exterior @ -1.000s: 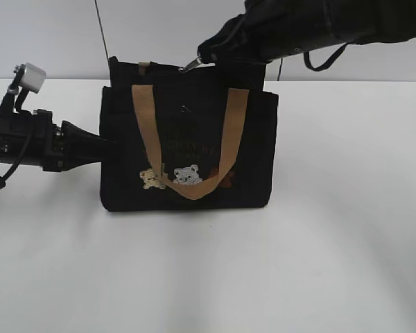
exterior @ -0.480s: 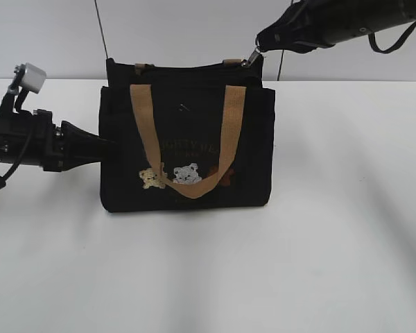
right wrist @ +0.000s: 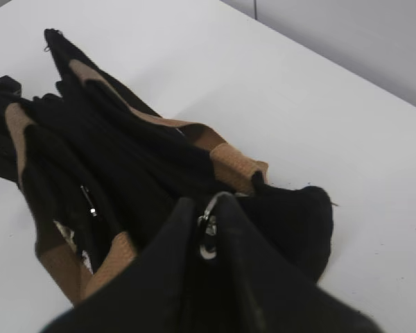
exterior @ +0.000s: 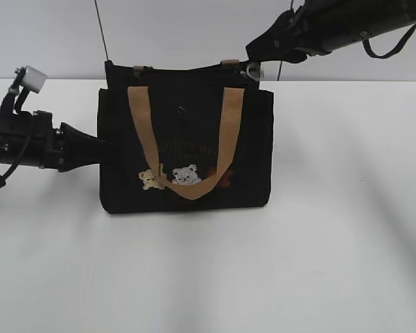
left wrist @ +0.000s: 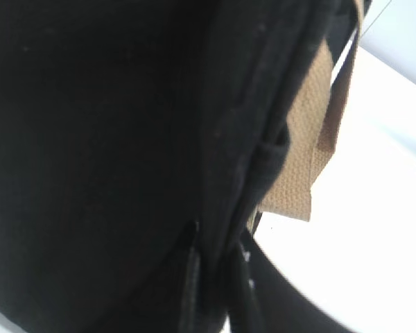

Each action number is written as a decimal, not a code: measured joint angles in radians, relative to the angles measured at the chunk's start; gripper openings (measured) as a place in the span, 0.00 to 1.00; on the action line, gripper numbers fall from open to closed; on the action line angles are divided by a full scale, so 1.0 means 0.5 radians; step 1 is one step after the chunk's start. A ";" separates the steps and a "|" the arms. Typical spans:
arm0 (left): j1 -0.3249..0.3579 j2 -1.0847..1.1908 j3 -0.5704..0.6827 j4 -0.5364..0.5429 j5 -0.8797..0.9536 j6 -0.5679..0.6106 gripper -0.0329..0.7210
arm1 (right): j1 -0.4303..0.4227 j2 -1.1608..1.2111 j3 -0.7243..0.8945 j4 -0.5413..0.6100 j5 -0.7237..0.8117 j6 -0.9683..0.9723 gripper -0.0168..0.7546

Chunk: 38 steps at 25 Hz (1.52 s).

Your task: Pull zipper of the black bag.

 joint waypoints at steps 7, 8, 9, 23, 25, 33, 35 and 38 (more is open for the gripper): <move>0.000 -0.023 0.000 0.001 -0.126 -0.230 0.63 | 0.000 -0.047 0.000 -0.077 0.183 0.065 0.76; 0.000 -0.043 0.000 0.014 -0.168 -0.272 0.67 | 0.000 -0.063 -0.002 -0.124 0.207 0.099 0.78; 0.000 -0.068 0.000 0.044 -0.214 -0.307 0.70 | 0.000 -0.083 -0.002 -0.175 0.235 0.132 0.79; 0.000 -0.738 0.010 0.755 -0.450 -1.142 0.74 | -0.002 -0.374 -0.002 -0.807 0.728 0.765 0.80; 0.000 -0.858 0.045 0.853 -0.448 -1.275 0.74 | -0.002 -0.424 -0.002 -0.841 0.810 0.854 0.80; 0.000 -1.447 0.226 1.280 -0.346 -1.941 0.74 | -0.002 -0.715 0.007 -1.002 0.960 1.092 0.79; 0.000 -1.592 0.238 1.420 -0.290 -2.142 0.74 | -0.002 -0.824 0.062 -1.002 0.969 1.111 0.79; 0.000 -1.815 0.238 1.594 -0.218 -2.412 0.74 | -0.002 -1.027 0.237 -1.002 0.983 1.161 0.79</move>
